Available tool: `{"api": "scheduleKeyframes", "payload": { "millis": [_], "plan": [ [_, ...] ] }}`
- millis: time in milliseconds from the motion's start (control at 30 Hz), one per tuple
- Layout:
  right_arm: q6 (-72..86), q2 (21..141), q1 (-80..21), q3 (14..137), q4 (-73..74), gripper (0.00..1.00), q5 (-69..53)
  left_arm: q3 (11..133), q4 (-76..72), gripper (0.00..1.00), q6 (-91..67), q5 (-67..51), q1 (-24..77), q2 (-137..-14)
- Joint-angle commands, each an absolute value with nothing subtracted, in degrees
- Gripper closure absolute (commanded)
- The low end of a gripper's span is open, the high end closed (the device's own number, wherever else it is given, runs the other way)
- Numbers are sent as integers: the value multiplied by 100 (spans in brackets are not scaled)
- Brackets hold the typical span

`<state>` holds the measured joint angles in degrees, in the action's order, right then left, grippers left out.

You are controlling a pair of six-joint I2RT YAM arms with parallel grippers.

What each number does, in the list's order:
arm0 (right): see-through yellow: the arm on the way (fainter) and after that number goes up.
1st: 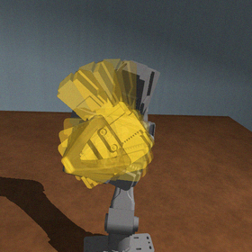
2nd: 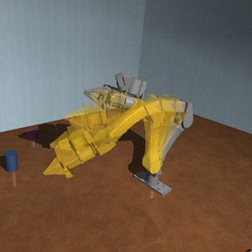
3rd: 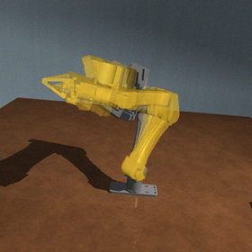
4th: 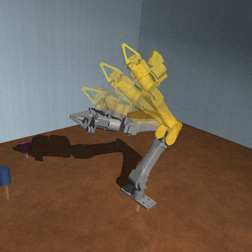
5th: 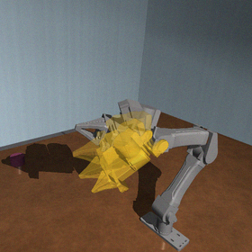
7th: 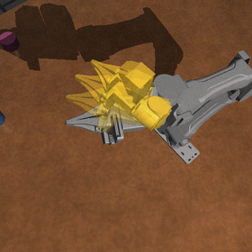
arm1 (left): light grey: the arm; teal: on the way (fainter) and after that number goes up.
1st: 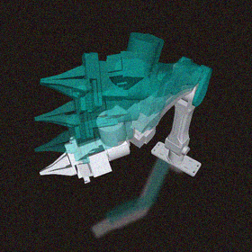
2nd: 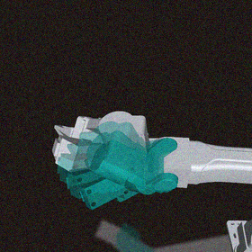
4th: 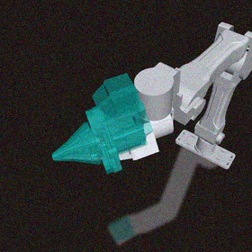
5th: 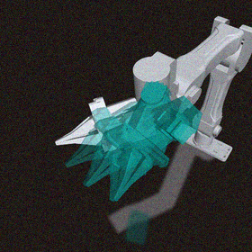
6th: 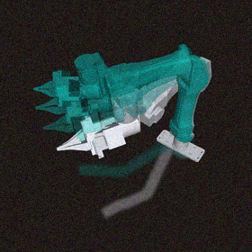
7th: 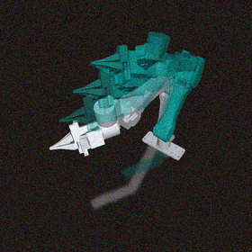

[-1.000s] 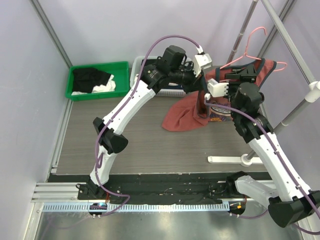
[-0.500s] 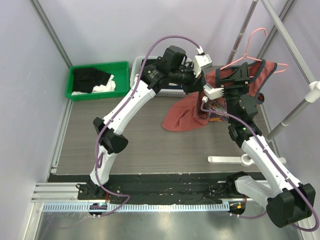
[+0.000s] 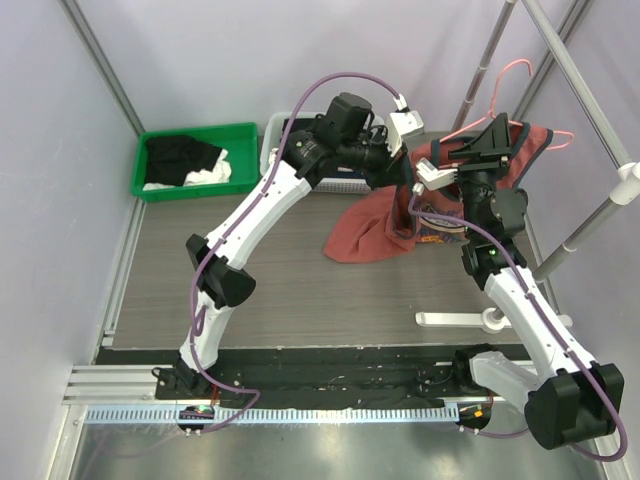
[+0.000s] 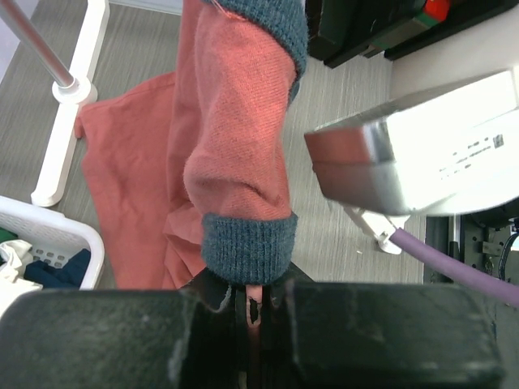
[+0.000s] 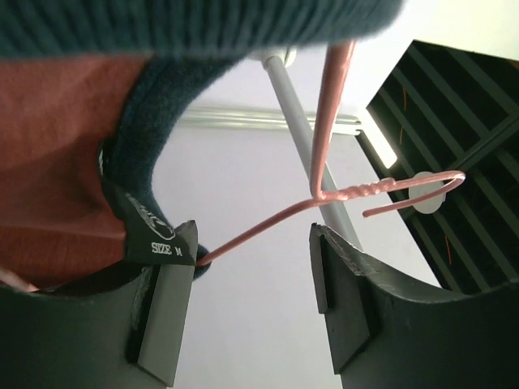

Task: Place the tank top on the hanger
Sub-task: Place the hanger at the clothesline.

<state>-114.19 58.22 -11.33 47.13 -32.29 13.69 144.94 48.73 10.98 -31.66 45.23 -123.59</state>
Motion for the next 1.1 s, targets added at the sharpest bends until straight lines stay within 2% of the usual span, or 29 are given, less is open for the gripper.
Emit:
{"api": "scheduleKeyframes", "payload": {
  "millis": [0,633,1067],
  "plan": [
    [-11900,5871,-1125,4808,-3858,36,898,14555,4623,100,1099,-3401,4483,-11953],
    [-12331,5907,-1116,4904,-3841,36,71,14537,4623,100,1037,-3463,4491,-11971],
    [-12472,5836,-1125,5141,-3279,36,-88,14502,4658,100,1028,-3507,4483,-11962]
  ]
}}
